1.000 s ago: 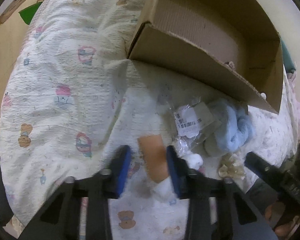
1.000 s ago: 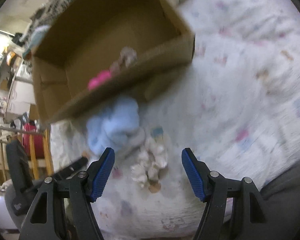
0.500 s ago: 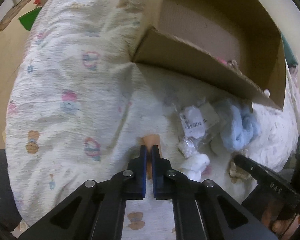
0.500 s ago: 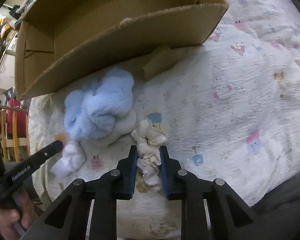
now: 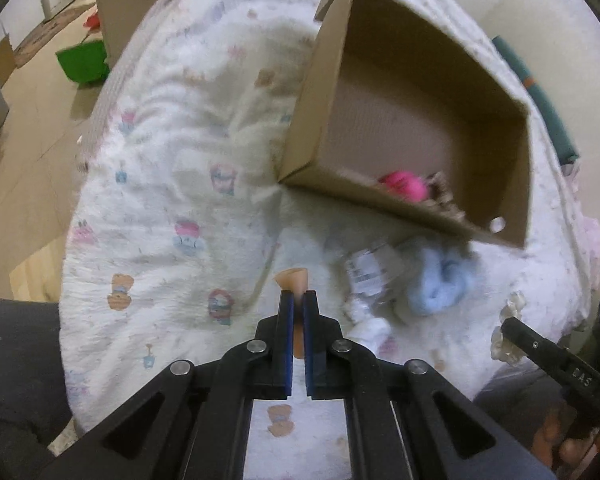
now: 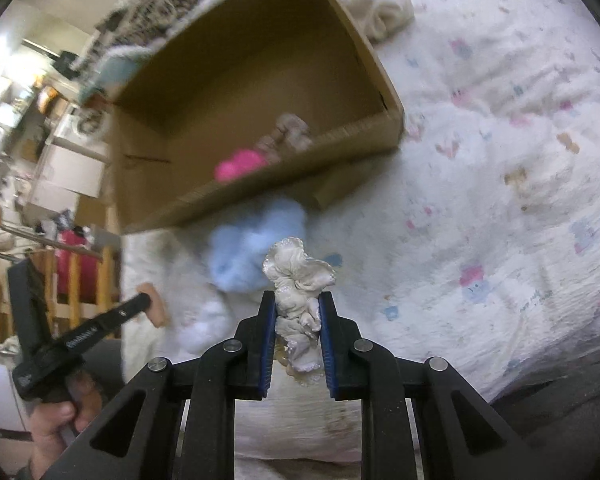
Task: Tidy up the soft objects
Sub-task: 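Grasp the tan cylinder with the left tool while the right tool grasps the white lace scrunchie, then lower both held items into the box and open both tools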
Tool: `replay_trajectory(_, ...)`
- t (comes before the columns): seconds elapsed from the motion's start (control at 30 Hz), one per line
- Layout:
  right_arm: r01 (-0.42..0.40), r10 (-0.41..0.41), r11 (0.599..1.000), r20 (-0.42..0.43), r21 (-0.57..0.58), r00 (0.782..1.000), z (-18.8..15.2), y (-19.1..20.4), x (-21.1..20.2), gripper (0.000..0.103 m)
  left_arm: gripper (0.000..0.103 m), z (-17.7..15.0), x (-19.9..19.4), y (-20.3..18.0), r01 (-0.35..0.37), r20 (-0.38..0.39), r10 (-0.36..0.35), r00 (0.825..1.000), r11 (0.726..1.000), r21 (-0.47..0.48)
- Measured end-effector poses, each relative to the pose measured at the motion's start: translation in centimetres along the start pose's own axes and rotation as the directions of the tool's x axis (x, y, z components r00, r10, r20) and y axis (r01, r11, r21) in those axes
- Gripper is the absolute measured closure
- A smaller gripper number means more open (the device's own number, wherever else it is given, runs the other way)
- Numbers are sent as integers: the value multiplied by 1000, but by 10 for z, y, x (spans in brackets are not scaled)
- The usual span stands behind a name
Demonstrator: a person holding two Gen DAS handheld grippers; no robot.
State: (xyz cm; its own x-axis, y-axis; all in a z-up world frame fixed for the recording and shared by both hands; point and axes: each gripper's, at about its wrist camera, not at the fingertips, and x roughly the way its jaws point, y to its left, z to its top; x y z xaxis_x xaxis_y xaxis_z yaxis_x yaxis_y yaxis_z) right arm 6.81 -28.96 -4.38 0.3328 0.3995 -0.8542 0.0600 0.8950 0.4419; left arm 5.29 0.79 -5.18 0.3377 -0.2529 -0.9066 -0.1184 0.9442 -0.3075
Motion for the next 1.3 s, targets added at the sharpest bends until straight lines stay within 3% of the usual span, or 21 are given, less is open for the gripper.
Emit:
replay_trajectory(0.13,-28,29,999,54,-30,998,11,15,-22,81,99,18,-38,-4,-3,85,0,996,999,38)
replay_trajectory(0.23,-31,38,997,90,-69,995,22,30,-35,81,99,29,-63,-11,-27,177,14,984,997,75)
replay_trajectory(0.47,-28,42,992,118,-121,992,53,56,-46,81,99,65,-77,-33,-15,235,-12,972,993,114)
replay_trajectory(0.77,-21,42,989,138,-148,990,91,72,-32,81,99,108,-65,-62,-10,248,-35,968,984,176)
replay_trajectory(0.9,-7,25,990,128,-139,992,109,68,-11,81,99,124,-42,-72,28,198,-72,978,976,214)
replay_trajectory(1.13,-18,28,994,96,-111,995,121,50,27,81,99,130,7,-80,7,139,-42,989,970,244)
replay_trajectory(1.3,-17,25,993,66,-116,997,116,44,53,81,99,125,40,-82,-52,126,16,992,958,284)
